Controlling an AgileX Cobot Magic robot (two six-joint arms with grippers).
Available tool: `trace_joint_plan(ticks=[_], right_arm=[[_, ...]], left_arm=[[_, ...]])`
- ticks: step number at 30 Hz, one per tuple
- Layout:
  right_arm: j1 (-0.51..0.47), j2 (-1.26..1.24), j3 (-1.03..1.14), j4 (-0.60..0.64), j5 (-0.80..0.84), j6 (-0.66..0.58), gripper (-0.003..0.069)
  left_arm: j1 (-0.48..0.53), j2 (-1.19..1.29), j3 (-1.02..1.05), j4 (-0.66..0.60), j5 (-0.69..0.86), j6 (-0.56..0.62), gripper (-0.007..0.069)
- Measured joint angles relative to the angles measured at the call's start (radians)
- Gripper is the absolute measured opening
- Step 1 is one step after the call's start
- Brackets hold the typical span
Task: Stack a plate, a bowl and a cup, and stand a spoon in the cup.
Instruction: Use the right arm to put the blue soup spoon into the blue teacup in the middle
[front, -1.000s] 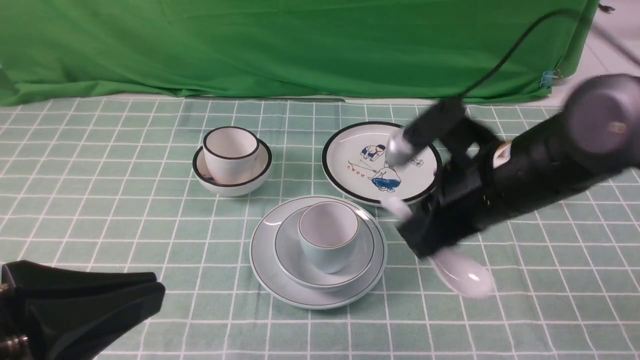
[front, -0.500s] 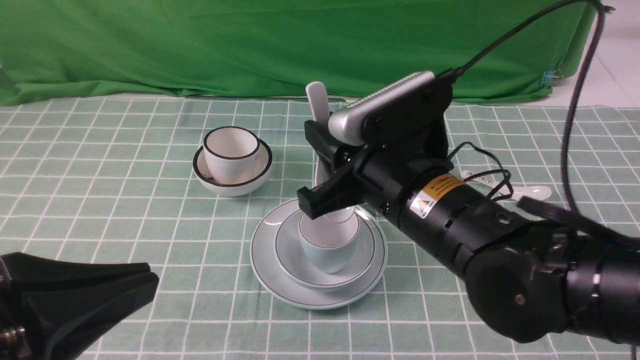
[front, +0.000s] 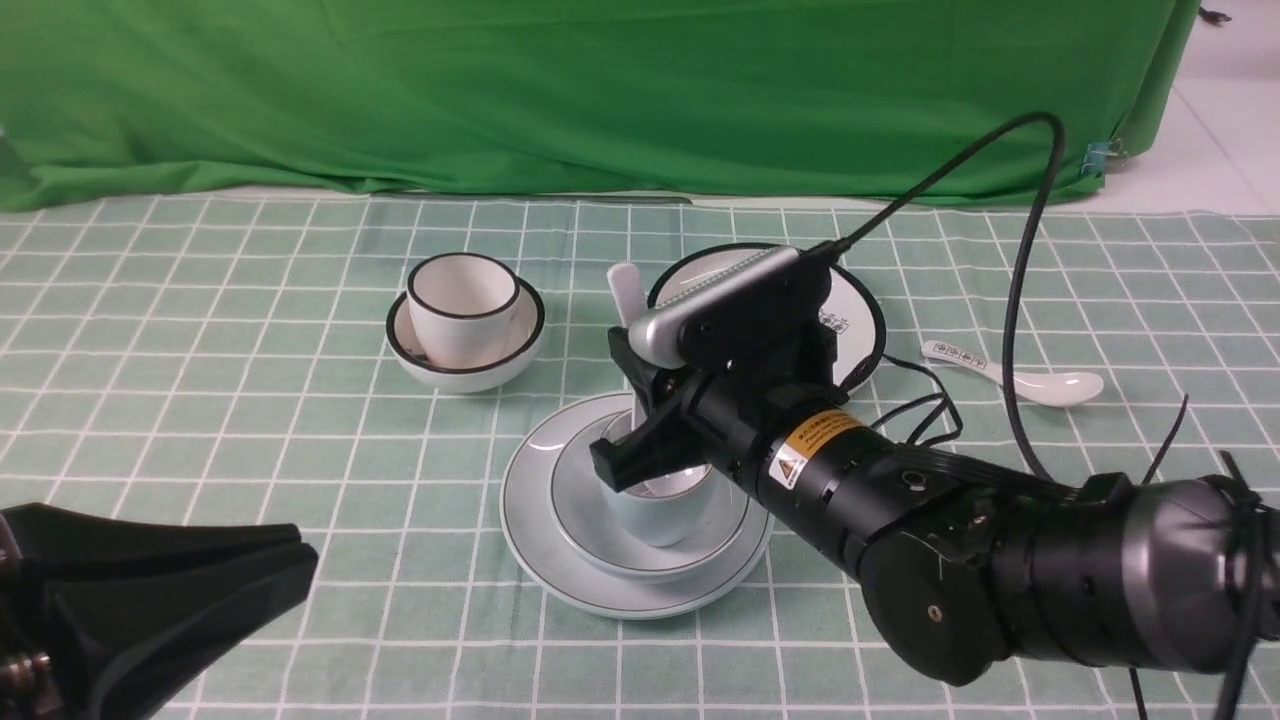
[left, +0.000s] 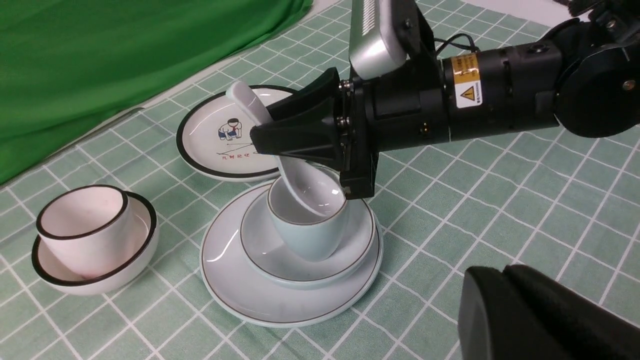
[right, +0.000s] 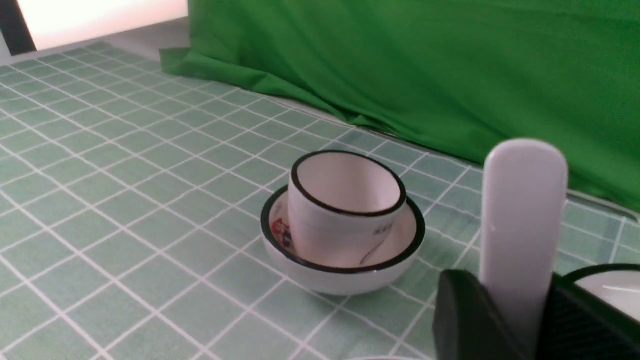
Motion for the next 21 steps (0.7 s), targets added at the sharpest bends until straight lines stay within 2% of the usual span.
trace_joint_plan(ticks=[7,10,13,15,21], right_arm=[[-0.009,0.024,0.0,-0.003,0.0,0.026,0.0171],[-0.009,0.026,0.0,-0.003,0.002,0.026,0.0237],[-0.009,0.025,0.0,-0.003,0.013,0.026,0.0353],[-0.009,0.019,0.0,-0.003,0.036,0.026,0.0391],[0.016,-0.107,0.001,-0.003,0.217,0.026,0.0421]], left_arm=[[0.0,0.0,0.0,0.0,-0.006,0.0,0.0009],[0.0,0.0,0.0,0.0,-0.006,0.0,0.0009],[0.0,0.0,0.0,0.0,-0.007,0.0,0.0009],[0.0,0.0,0.0,0.0,-0.007,0.0,0.0009],[0.0,-0.001,0.0,0.0,-0.017,0.0,0.0009]])
